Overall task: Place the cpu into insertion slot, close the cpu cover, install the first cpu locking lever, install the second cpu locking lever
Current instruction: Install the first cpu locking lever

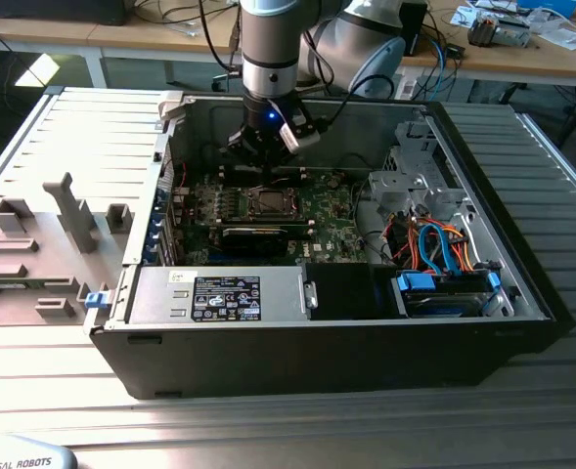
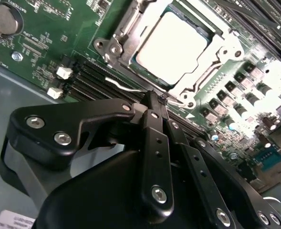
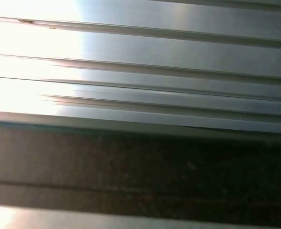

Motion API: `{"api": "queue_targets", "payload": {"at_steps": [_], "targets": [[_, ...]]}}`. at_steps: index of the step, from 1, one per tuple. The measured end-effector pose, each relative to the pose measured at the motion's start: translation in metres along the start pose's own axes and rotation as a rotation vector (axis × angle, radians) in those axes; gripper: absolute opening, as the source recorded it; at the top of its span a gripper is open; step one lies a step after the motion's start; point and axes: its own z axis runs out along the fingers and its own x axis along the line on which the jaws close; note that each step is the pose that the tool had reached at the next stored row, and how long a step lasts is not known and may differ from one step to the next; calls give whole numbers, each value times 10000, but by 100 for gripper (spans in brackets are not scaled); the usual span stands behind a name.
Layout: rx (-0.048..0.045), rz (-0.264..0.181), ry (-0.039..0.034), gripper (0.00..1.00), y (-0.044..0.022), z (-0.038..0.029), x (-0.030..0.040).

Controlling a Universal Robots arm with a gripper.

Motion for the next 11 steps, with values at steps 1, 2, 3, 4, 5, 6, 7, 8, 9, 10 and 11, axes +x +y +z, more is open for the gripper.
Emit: {"api": "queue_targets", "payload": {"at_steps": [1, 2, 3, 4, 5, 6, 7, 8, 9, 10, 11], "targets": [[0, 1, 1, 11, -1, 4, -10], [-1, 0, 0, 11, -2, 10, -22], [0, 1, 1, 11, -3, 12, -31], [-1, 1, 0, 11, -4, 16, -45], [-1, 1, 1, 11, -5, 19, -59], [0, 0, 2, 11, -7, 23, -77], [0, 0, 2, 11, -8, 25, -84], [0, 0, 3, 11, -8, 27, -90], [1, 1, 3, 11, -9, 30, -104], [0, 0, 3, 11, -10, 35, -114], [0, 0, 3, 11, -11, 38, -119]]}}
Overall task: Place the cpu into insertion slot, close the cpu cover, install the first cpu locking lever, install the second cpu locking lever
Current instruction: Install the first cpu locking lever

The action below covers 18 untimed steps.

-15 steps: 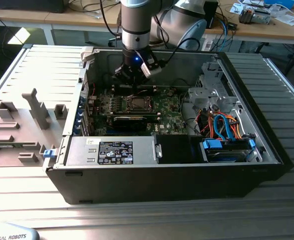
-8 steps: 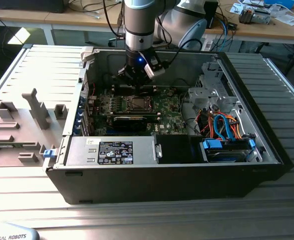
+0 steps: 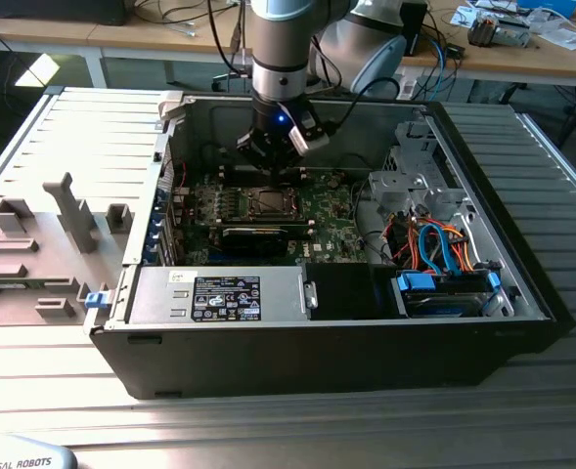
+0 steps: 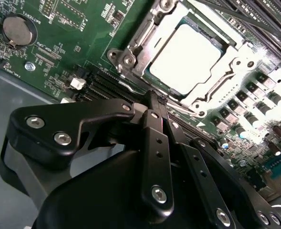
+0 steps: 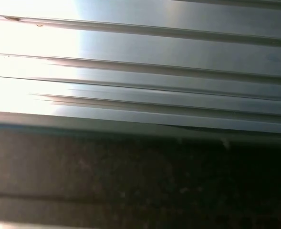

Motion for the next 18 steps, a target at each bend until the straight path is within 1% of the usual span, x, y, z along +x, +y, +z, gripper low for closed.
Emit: {"api": "queue_targets", "payload": {"at_steps": [2, 3, 9, 18], "targets": [[1, 1, 1, 11, -1, 6, -17], [0, 1, 1, 11, -4, 12, -40], [-1, 0, 3, 11, -9, 27, -98], [5, 1, 4, 11, -17, 62, -123]]}}
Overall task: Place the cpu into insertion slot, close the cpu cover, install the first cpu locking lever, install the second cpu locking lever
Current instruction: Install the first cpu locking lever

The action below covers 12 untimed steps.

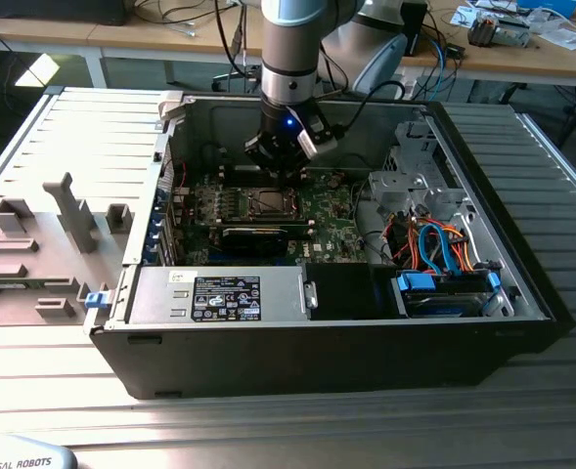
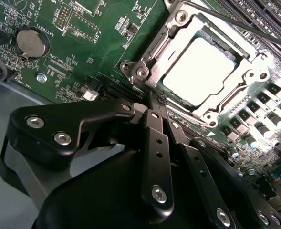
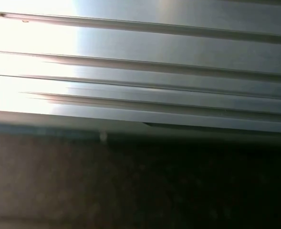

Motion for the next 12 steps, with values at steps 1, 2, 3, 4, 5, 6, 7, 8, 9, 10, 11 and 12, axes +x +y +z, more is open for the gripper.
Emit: {"api": "queue_targets", "payload": {"at_steps": [1, 2, 3, 4, 5, 6, 7, 8, 9, 10, 11, 12], "targets": [[-24, 0, -11, 11, 2, 11, -3], [-13, -1, -4, 11, 0, 12, -4], [-9, -1, -2, 11, -5, 13, -5], [-12, 0, -1, 11, -7, 15, -5], [-21, 1, 0, 11, -8, 14, -5], [-55, 0, -2, 11, -9, 13, -5], [-87, 1, -6, 11, -8, 14, -5], [-95, 1, -9, 11, -7, 13, -6], [-100, 1, -12, 11, -7, 7, -6], [-101, 1, -13, 11, -6, -11, -7], [-96, 0, -9, 11, -6, -40, -7], [-94, 1, -7, 11, -6, -64, -6]]}}
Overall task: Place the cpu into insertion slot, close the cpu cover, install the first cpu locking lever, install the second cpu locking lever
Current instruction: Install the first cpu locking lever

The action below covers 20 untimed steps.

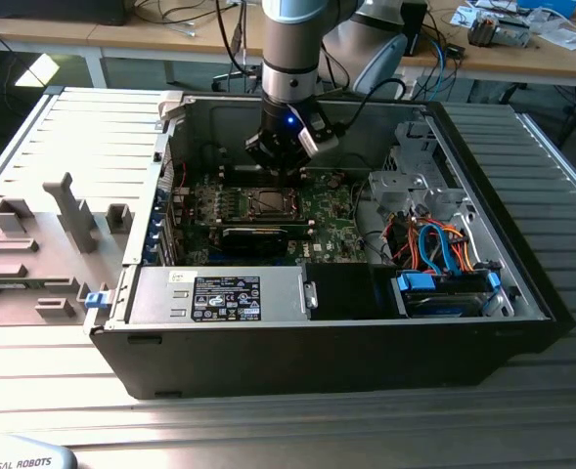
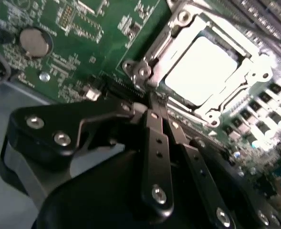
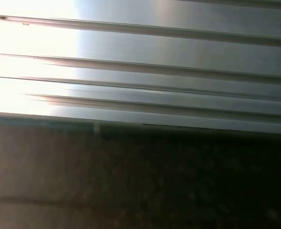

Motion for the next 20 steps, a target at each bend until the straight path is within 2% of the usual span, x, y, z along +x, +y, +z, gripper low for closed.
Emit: {"api": "queue_targets", "payload": {"at_steps": [2, 9, 14, 20], "targets": [[-1, -1, -1, 11, -1, -42, 0], [0, -1, 0, 11, -70, -45, 5], [-1, -1, -1, 11, -184, -47, 15], [0, 0, 0, 11, -274, -50, 23]]}}
